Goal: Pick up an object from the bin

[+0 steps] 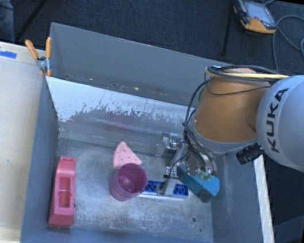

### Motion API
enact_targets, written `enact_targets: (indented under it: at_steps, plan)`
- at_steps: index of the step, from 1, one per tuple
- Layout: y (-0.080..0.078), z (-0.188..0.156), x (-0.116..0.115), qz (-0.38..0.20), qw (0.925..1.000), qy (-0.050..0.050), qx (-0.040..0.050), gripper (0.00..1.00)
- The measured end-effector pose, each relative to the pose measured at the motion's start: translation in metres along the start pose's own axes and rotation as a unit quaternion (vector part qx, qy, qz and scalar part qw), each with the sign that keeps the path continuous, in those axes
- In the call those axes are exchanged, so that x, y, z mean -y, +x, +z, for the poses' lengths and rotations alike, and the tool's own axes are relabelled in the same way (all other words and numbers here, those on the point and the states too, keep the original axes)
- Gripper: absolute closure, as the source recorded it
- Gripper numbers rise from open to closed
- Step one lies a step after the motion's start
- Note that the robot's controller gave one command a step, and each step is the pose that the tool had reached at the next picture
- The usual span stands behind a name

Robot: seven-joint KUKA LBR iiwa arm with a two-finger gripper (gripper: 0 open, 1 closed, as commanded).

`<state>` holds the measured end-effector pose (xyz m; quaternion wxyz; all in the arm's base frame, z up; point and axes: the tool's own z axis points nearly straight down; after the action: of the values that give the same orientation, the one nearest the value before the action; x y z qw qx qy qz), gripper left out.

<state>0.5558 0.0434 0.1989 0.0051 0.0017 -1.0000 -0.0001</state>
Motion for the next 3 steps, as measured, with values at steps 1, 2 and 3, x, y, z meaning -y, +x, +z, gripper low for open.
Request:
enact_targets:
  at_steps: [1,2,3]
  plan:
    - [-0.002,-0.004,0.0,0.001,1.0,0.0,0.0041,0.0]
    - [0.004,0.069,0.036,-0.023,0.9997,0.0,0.006,0.0]
    - [0.015,0.082,0.052,-0.022,0.9998,0.0,0.0024,0.0]
